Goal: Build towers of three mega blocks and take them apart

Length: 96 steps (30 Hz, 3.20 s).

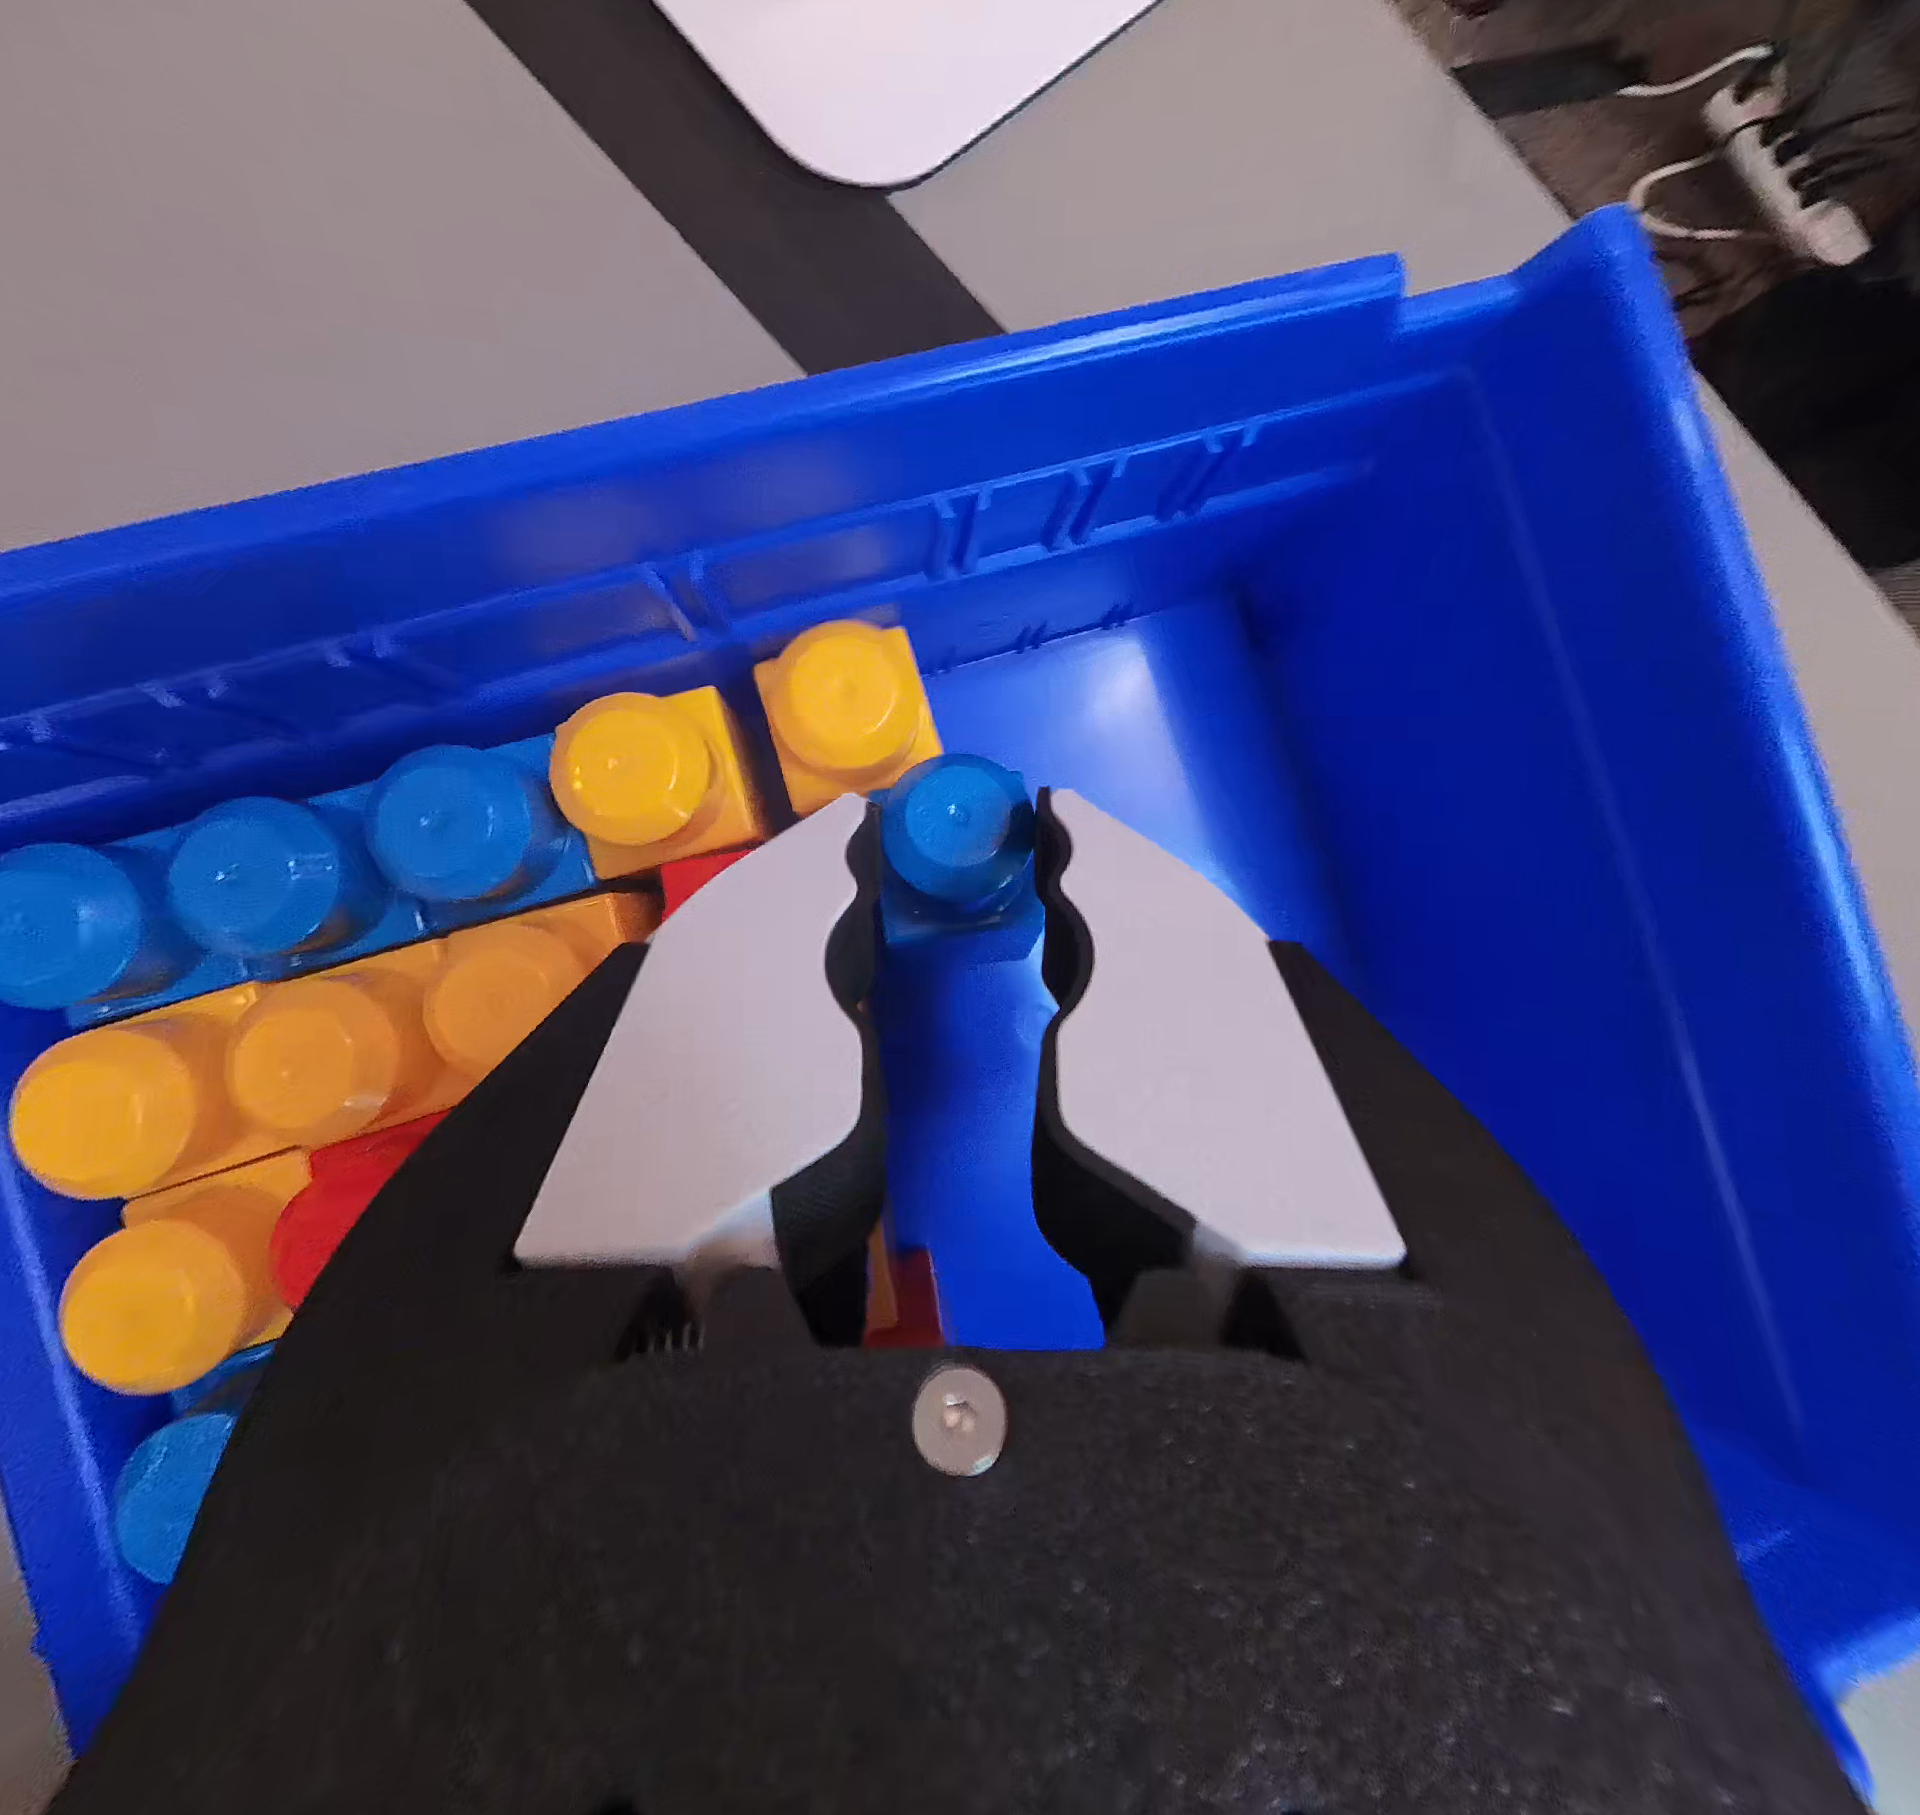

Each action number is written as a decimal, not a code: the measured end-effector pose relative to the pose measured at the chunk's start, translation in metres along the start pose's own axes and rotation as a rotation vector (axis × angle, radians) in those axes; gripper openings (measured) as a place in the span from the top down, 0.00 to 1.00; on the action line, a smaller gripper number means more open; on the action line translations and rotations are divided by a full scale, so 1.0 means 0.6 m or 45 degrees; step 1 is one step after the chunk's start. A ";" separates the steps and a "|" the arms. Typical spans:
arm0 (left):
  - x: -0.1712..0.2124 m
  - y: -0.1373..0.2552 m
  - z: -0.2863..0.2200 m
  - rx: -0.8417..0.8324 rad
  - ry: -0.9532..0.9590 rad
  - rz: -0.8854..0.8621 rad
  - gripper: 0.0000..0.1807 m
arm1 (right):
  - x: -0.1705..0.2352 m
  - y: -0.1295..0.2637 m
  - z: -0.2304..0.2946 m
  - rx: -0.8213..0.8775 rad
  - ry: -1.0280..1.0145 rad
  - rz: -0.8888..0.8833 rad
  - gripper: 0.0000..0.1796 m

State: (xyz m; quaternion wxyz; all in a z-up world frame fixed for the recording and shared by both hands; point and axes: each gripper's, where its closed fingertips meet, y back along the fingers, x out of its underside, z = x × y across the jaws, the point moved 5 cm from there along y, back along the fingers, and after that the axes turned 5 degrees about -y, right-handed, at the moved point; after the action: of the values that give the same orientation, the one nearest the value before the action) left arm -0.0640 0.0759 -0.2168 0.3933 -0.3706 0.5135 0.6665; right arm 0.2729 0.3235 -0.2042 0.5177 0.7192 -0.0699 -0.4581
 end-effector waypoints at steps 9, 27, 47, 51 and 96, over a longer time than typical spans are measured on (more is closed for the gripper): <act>0.006 -0.005 -0.002 0.008 0.007 0.016 0.80 | 0.020 -0.001 0.007 -0.185 -0.071 0.077 0.84; -0.008 -0.009 -0.015 0.000 -0.060 0.048 0.80 | -0.077 0.135 0.451 -0.624 0.648 -0.370 0.73; -0.026 0.006 -0.011 -0.025 -0.100 0.008 0.80 | -0.053 0.160 0.584 -0.631 0.873 -0.431 0.84; 0.011 0.005 0.013 -0.063 0.002 0.063 0.80 | -0.132 0.286 0.497 -0.503 0.733 -0.737 0.84; -0.011 -0.009 -0.009 -0.042 -0.018 -0.012 0.80 | -0.088 0.148 0.466 -0.465 0.834 -0.281 0.75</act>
State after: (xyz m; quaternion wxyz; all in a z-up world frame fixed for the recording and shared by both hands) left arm -0.0558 0.0708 -0.2141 0.3939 -0.3748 0.4979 0.6756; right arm 0.0714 0.1229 -0.1141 0.5797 0.7266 0.2596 -0.2619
